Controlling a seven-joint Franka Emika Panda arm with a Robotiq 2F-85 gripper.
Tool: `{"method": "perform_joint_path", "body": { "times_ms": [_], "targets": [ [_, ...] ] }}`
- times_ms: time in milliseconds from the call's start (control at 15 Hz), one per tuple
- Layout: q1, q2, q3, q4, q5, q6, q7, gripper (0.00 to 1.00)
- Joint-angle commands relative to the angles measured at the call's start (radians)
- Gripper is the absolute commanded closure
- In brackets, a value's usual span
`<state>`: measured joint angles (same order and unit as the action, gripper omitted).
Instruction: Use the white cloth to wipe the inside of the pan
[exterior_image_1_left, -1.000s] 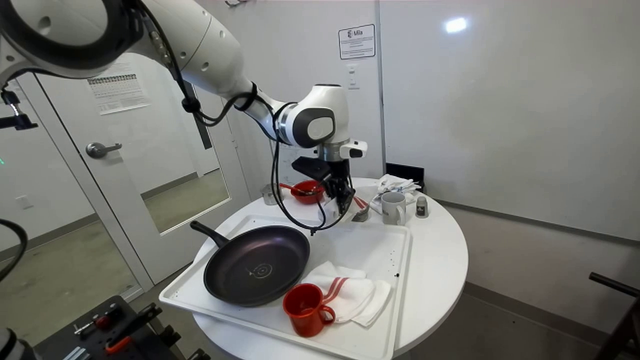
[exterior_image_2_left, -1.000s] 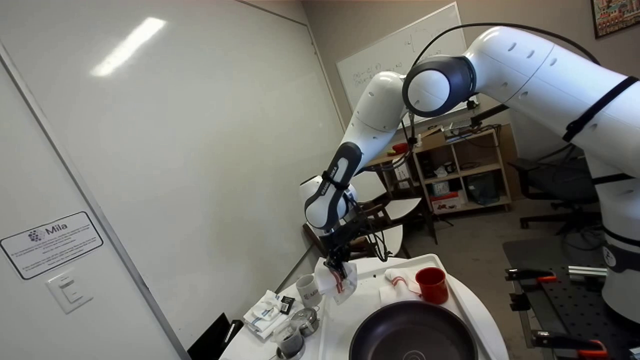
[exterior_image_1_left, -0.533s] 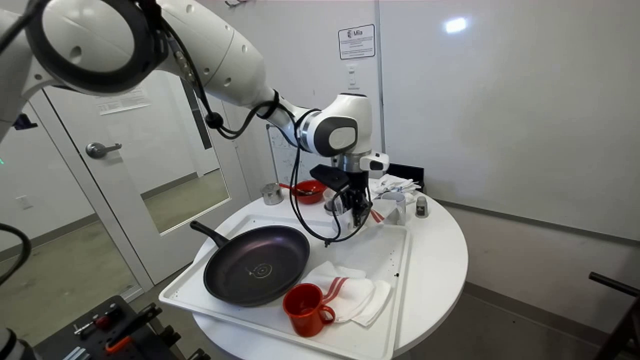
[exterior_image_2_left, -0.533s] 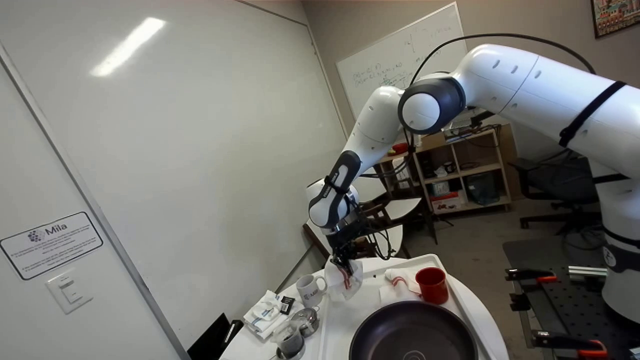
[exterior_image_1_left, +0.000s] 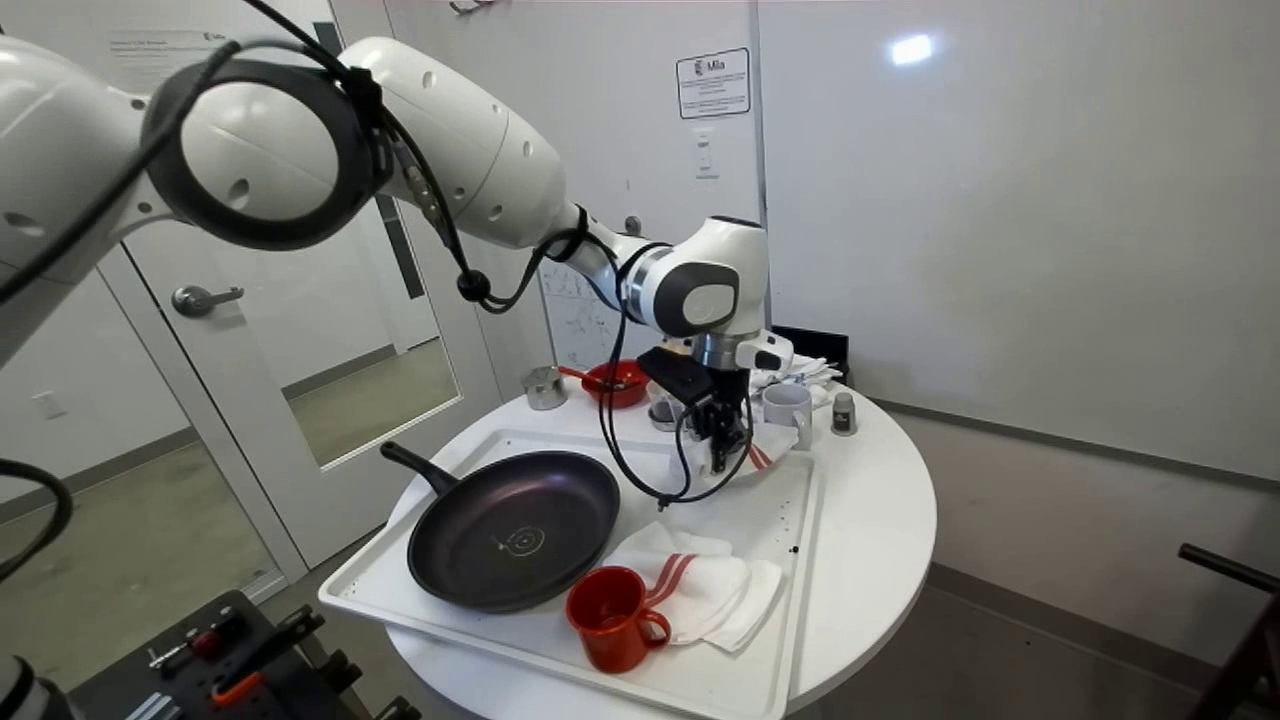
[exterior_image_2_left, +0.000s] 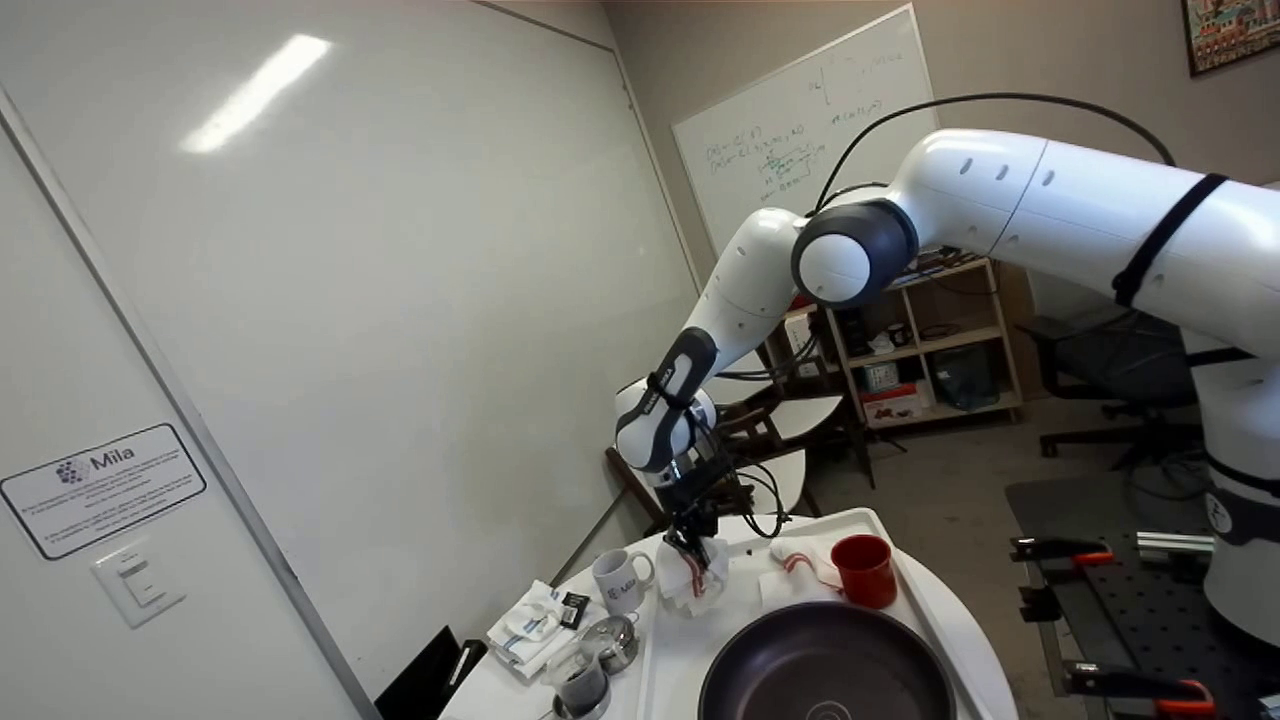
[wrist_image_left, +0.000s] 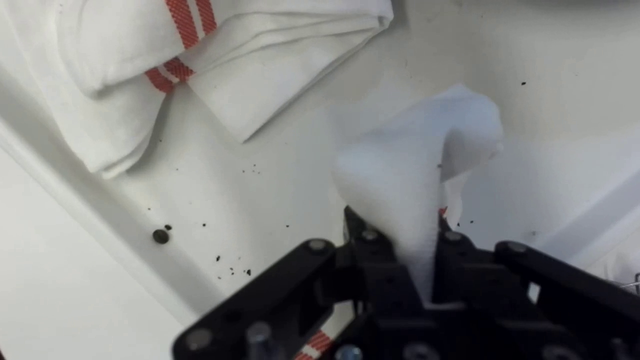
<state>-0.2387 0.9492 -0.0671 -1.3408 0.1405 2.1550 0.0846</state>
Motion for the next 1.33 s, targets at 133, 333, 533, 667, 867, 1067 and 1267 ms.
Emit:
{"method": "perform_joint_path", "body": {
  "times_ms": [133, 333, 533, 667, 867, 1067, 1267],
  "targets": [
    [-0.008, 0.12, -0.003, 0.147, 0.02, -0.085, 0.034, 0.91],
    [-0.011, 0.165, -0.012, 0.186, 0.015, -0.105, 0.053, 0.91],
    [-0.016, 0.202, -0.018, 0.222, 0.013, -0.126, 0.066, 0.91],
    [-0.019, 0.221, -0.021, 0.245, 0.011, -0.139, 0.074, 0.91],
    [-0.02, 0.243, -0.026, 0.278, 0.007, -0.161, 0.087, 0.9],
    [-0.019, 0.257, -0.031, 0.307, 0.003, -0.188, 0.101, 0.53],
    [-0.016, 0.262, -0.038, 0.317, -0.001, -0.191, 0.109, 0.29]
  ]
}}
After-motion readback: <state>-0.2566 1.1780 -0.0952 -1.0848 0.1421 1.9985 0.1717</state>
